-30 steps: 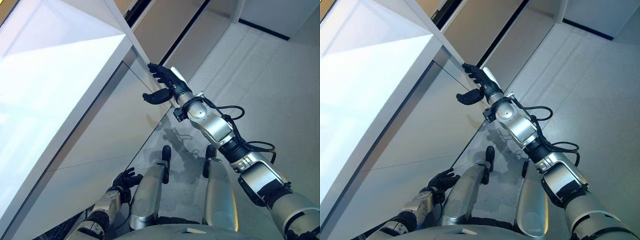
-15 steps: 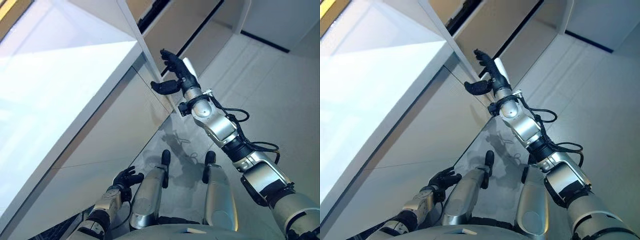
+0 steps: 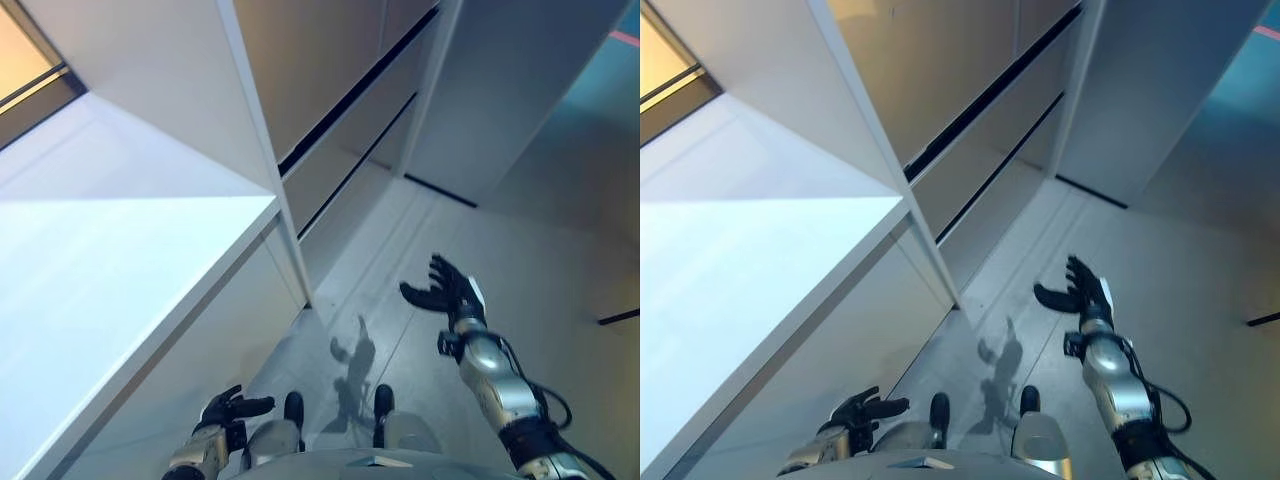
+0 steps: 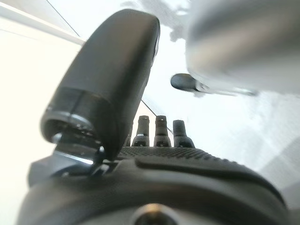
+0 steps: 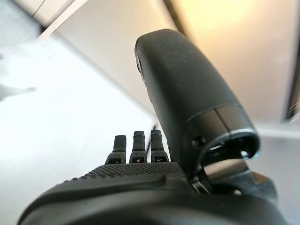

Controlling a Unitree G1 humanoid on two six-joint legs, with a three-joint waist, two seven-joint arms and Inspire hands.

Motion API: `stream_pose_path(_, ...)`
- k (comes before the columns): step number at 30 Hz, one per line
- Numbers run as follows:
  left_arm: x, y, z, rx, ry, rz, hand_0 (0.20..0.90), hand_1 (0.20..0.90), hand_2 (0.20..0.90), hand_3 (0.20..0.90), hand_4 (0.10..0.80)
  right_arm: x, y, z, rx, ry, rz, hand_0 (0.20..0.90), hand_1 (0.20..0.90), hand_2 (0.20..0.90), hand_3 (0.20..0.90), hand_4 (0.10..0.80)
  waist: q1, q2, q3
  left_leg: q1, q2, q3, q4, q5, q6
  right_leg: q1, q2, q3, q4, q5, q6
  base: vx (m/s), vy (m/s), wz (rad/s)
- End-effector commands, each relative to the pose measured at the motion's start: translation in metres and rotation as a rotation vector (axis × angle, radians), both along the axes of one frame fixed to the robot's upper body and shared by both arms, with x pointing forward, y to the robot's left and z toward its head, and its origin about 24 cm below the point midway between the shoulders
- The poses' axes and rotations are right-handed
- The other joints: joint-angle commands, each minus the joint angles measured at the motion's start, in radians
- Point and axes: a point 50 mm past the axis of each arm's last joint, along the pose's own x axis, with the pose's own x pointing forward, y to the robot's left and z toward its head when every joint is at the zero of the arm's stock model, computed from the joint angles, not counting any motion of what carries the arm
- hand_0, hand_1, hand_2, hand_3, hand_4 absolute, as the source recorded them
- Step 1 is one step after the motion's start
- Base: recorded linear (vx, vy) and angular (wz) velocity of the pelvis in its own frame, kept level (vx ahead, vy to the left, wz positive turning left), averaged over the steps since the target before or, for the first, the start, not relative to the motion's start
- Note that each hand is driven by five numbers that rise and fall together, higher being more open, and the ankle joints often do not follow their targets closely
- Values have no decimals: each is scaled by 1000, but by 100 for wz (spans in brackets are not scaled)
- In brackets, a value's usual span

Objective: Put drinks into fridge and close the fridge

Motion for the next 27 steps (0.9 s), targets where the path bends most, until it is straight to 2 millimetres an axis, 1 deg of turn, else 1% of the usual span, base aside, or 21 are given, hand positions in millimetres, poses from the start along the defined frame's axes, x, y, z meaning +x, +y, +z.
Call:
stream_pose_path(1,-19,21,-3,64,28,-26,900,900,900,900,800,11,0,9,54,-91,-46,900,900,900,900,800,-7,-25,-71,-23,-87,88,32,-33,83,31,46,-20,-8,5,-27,24,-56,-5)
stream_pose_path(3,-21,24,-3,56,24,-19,900,900,900,900,800,-13,-6,-16,67,43,-94,900,900,900,900,800,-10,-34,-80,-9,-84,87,19,-31,83,43,53,-19,-11,3,-27,23,-65,-5)
stream_pose_path(4,-22,26,-3,54,23,-17,900,900,900,900,800,-21,-6,-24,83,81,-109,900,900,900,900,800,-11,-38,-82,-5,-83,85,13,-30,83,48,56,-18,-13,3,-27,16,-65,-1)
stream_pose_path(6,-23,28,-4,51,29,-25,900,900,900,900,800,-46,-7,-49,85,217,-112,900,900,900,900,800,-10,-45,-91,2,-82,78,3,-29,84,54,61,-14,-17,2,-27,10,-57,2)
stream_pose_path(8,-24,28,-5,51,37,-33,900,900,900,900,800,-63,-6,-66,104,328,-100,900,900,900,900,800,-7,-47,-95,5,-81,77,0,-29,86,59,64,-14,-19,1,-28,1,-36,1)
stream_pose_path(10,-25,27,-8,52,45,-49,900,900,900,900,800,-90,0,-89,119,497,-4,900,900,900,900,800,-1,-49,-98,10,-80,75,2,-31,87,68,66,-15,-21,-3,-31,0,-16,1)
stream_pose_path(12,-26,26,-9,51,50,-70,900,900,900,900,800,-122,7,-106,124,691,97,900,900,900,900,800,10,-49,-100,13,-80,71,6,-32,88,77,67,-21,-22,-5,-34,0,0,0)
stream_pose_path(13,-26,26,-10,52,51,-80,900,900,900,900,800,-133,8,-110,122,748,122,900,900,900,900,800,14,-50,-100,15,-80,69,8,-34,89,81,67,-23,-22,-6,-35,0,0,0)
stream_pose_path(15,-26,25,-10,48,50,-88,900,900,900,900,800,-143,9,-113,120,812,141,900,900,900,900,800,19,-51,-100,16,-81,66,12,-36,90,86,66,-25,-20,-9,-36,0,0,0)
stream_pose_path(17,-28,22,-12,43,65,-109,900,900,900,900,800,-156,9,-116,151,893,115,900,900,900,900,800,24,-50,-103,21,-85,56,16,-40,93,94,65,-24,-16,-14,-38,14,0,2)
stream_pose_path(20,-32,20,-14,41,82,-106,900,900,900,900,800,-164,10,-118,156,941,97,900,900,900,900,800,21,-48,-108,26,-87,53,15,-42,95,95,66,-17,-13,-17,-37,10,1,1)
stream_pose_path(27,-34,21,-14,44,89,-87,900,900,900,900,800,-172,11,-119,161,964,113,900,900,900,900,800,11,-46,-117,36,-89,51,7,-48,98,95,70,-1,-12,-21,-31,0,0,0)
